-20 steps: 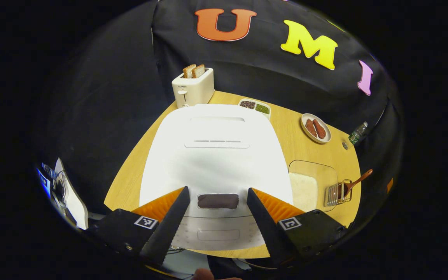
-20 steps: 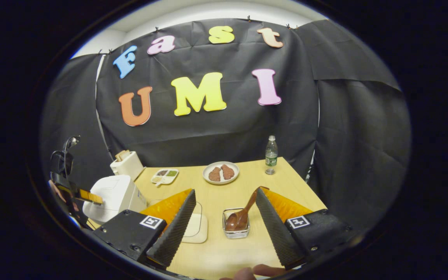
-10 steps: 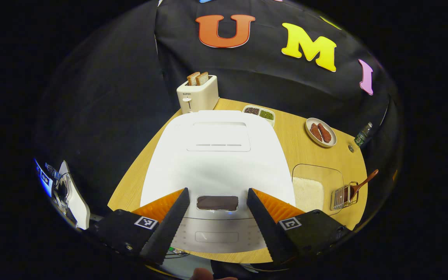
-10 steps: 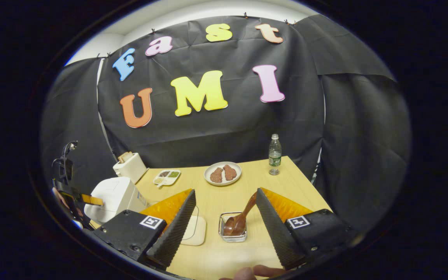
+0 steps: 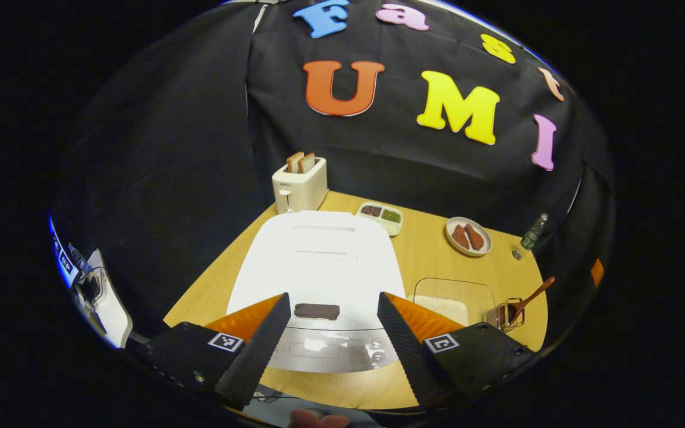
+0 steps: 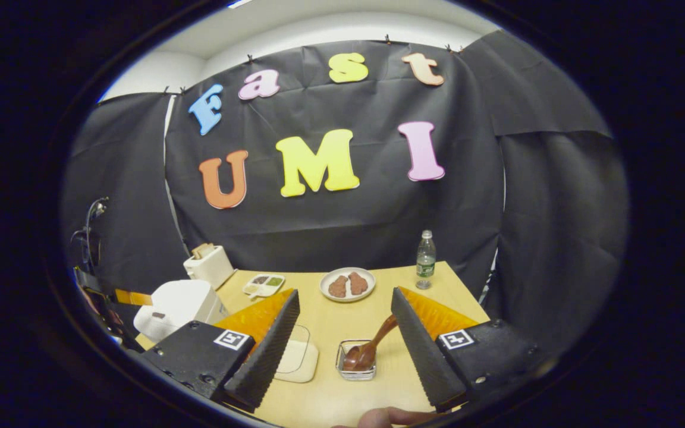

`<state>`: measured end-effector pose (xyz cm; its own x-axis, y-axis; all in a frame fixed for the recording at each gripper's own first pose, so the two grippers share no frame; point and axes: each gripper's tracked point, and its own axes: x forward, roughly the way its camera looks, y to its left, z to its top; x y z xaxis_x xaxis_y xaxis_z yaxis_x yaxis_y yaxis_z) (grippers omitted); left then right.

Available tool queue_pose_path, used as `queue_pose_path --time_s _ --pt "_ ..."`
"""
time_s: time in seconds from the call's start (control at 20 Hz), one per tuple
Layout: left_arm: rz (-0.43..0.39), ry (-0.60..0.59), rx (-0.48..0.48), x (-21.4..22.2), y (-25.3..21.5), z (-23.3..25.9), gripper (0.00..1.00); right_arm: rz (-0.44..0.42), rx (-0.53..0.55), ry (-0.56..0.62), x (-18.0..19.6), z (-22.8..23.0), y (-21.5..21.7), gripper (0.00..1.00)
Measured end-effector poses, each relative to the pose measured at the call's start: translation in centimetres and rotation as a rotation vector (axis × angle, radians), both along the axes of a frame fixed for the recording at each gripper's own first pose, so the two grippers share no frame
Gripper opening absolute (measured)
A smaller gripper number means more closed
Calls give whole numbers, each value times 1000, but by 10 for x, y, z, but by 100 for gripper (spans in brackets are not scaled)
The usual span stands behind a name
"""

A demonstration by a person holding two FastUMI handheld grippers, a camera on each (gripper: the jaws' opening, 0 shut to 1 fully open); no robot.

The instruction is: Close the left gripper, press the button to open the rice cooker; take a wooden spoon from the chopstick holder with the right hand, scoop a spoonful of rice and pour it into the rice cooker, then put the wooden spoon back into the chopstick holder.

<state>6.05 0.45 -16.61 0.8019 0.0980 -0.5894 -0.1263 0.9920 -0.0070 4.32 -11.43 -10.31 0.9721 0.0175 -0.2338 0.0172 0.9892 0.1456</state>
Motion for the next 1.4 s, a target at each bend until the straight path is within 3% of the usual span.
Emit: queue_pose_path --time_s 0.45,0.8,1.1,1.4 --pt "-137 -323 -23 -119 -16 98 95 -8 -58 -197 -110 80 79 99" --pt "-237 -486 -28 -197 -29 141 94 -41 -63 -238 -205 91 113 100" --pt "-241 -519 -9 -222 -36 142 94 -43 -125 -252 -238 86 126 99" --pt "-223 -567 24 -221 -30 151 94 -71 -122 -244 -240 82 119 100"
